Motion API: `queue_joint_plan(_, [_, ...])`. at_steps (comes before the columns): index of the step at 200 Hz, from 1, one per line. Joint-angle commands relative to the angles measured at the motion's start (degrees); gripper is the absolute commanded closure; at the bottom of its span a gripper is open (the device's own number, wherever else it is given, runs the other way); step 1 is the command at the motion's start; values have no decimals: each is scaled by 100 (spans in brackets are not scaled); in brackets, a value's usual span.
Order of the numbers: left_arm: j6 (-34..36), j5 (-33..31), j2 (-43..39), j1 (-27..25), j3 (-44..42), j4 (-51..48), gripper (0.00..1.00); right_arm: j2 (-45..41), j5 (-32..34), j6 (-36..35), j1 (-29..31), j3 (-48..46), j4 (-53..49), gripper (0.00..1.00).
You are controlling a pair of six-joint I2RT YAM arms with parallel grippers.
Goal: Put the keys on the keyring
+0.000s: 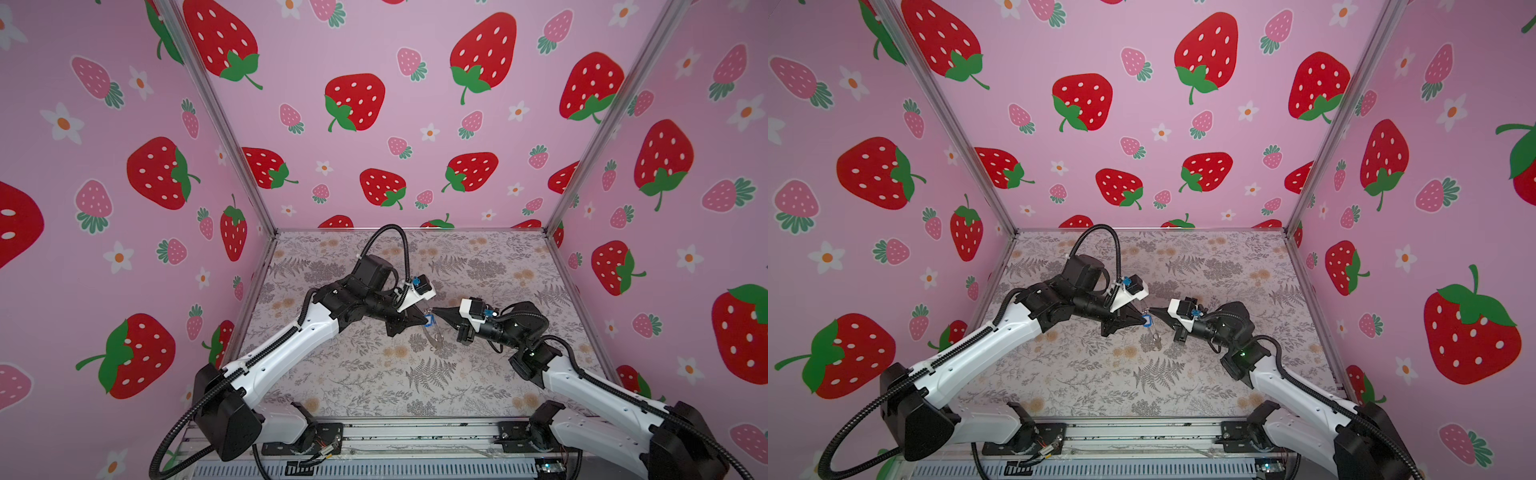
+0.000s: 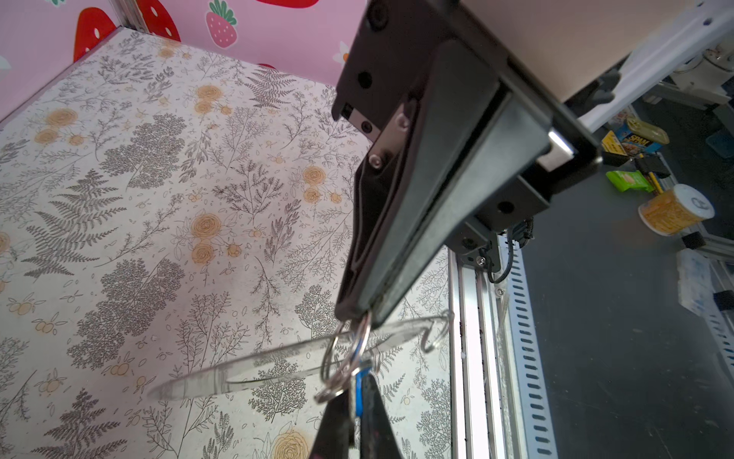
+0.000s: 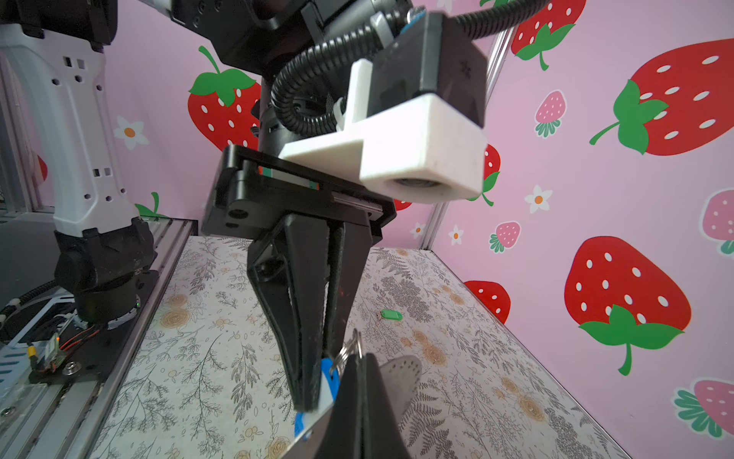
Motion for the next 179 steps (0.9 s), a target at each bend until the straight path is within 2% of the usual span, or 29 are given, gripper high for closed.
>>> queue_joint_plan(1, [319,374,115,-14,302,-473,100,-181,-46,79,-31,-52,414,100])
queue_joint_plan(120, [690,1159,586,44,770,-1216,100,-214,-115,167,-39,-162,600,100])
queue_joint_plan(179, [888,1274,835,84,976,-1652,100,-256,-115,133,-45,-187,599,100])
